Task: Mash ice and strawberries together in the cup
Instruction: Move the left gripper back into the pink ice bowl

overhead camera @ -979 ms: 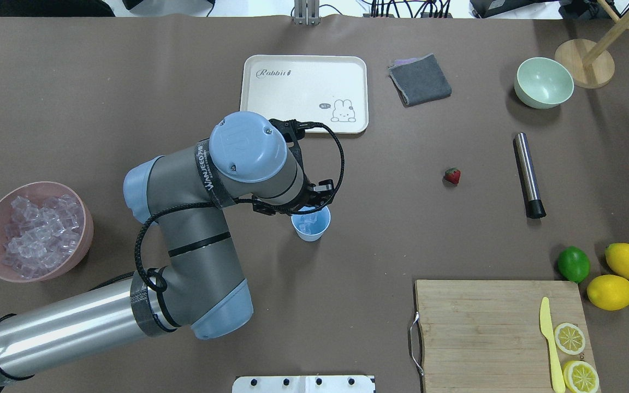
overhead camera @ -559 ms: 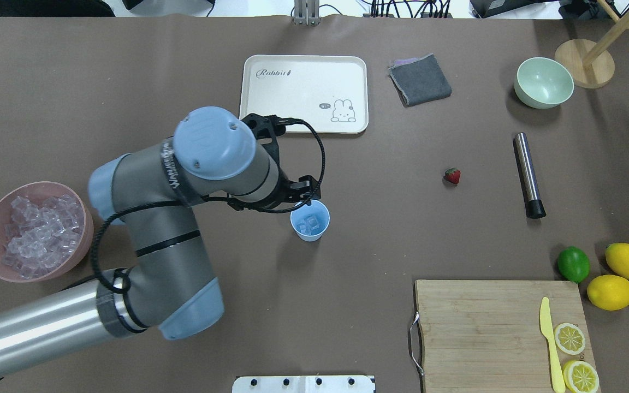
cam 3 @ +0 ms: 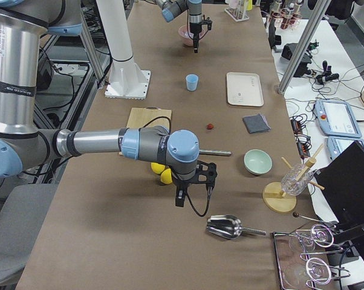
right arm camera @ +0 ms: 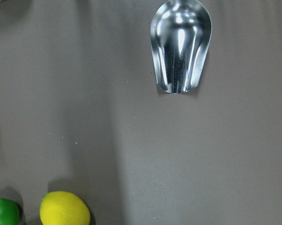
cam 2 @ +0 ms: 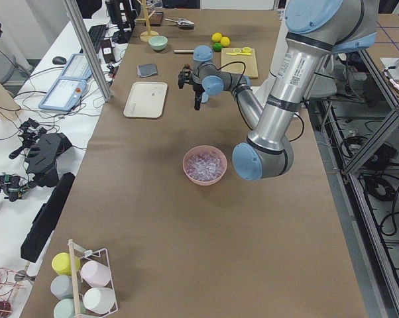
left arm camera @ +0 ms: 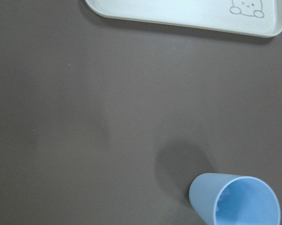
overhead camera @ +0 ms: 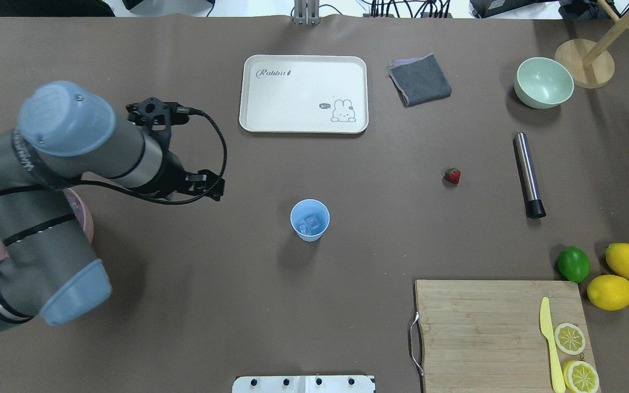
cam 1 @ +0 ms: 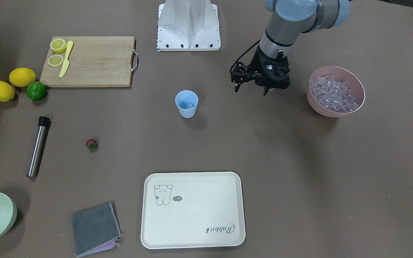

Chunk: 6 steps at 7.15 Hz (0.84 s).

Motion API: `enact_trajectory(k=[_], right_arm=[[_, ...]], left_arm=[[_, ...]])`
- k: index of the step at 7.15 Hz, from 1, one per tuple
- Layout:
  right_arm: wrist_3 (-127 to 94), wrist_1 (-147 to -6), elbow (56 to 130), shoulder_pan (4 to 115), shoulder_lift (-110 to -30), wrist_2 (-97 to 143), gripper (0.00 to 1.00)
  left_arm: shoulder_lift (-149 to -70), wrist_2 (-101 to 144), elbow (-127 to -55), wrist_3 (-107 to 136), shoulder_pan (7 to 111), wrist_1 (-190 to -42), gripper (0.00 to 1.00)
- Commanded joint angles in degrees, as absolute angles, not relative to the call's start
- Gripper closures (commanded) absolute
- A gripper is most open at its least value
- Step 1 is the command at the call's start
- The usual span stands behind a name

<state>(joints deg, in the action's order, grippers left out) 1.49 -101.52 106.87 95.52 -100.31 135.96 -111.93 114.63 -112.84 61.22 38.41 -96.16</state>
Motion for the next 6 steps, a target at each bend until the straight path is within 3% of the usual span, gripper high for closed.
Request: enact_trajectory(k=[1,4,6], right_arm=[[1.49,-101.51,106.96,95.54,-100.46,136.05,0.0],[1.58,-101.51,106.96,95.71,-100.63,135.97,0.0],[1.67,-101.51,107.05,95.8,-100.63,135.97,0.0]], left_arm=[[-99.73,118.89,-115.14,53.19,43.23,-104.43,0.03],[-81.62,125.05,-113.21,42.68,49.9,-121.42,0.03],[-77.97,128.48,-110.14,37.55,54.04,-126.54,0.03]])
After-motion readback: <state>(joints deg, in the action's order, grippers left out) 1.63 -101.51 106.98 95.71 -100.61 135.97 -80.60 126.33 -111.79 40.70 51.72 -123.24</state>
